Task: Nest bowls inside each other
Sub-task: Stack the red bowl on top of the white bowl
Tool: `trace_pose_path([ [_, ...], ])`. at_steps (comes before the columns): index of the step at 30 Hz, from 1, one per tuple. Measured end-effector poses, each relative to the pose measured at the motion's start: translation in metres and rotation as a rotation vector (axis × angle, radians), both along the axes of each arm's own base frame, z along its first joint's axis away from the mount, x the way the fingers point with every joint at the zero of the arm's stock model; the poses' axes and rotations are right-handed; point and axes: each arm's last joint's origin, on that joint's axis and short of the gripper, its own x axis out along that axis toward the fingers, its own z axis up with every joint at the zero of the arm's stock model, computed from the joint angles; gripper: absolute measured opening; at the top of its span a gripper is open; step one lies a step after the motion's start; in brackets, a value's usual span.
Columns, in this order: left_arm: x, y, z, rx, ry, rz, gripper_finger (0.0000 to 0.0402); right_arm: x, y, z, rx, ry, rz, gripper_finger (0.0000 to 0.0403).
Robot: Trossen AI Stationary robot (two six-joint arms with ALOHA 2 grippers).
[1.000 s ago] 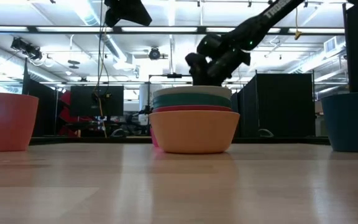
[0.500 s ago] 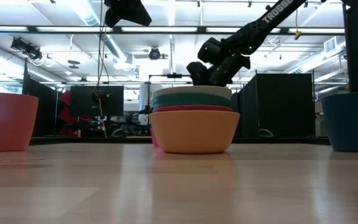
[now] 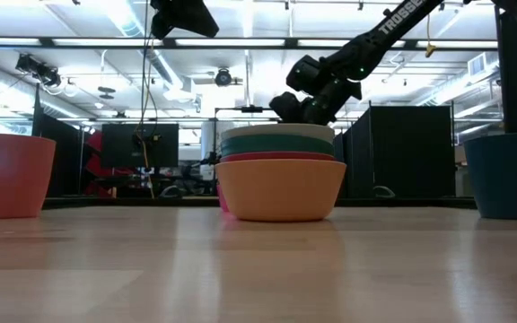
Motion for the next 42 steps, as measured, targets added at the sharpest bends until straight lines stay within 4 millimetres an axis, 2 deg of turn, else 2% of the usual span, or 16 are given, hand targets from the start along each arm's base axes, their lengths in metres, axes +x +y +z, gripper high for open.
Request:
trace_pose_path([
  [5, 0.0, 0.0, 0.0, -0.002, -0.001, 0.0, 0.0042, 0.0, 0.001, -0.002, 0.012, 0.016, 0.001, 0.015],
  [20, 0.0, -0.001, 0.0, -0.043, -0.015, -0.001, 0.0044, 0.012, 0.017, -0.032, 0.112, 0.091, 0.074, 0.0166],
  [25, 0.0, -0.001, 0.0, -0.054, -0.019, 0.001, 0.0042, 0.018, 0.021, -0.047, 0.158, 0.113, 0.064, 0.0198],
  [30, 0.0, -0.001, 0.0, -0.055, -0.019, 0.001, 0.0042, 0.021, 0.02, -0.049, 0.151, 0.091, 0.056, 0.0208],
  [42, 0.0, -0.001, -0.001, -0.054, -0.005, -0.001, 0.0041, 0.02, 0.012, -0.04, 0.155, 0.035, 0.029, 0.0084],
])
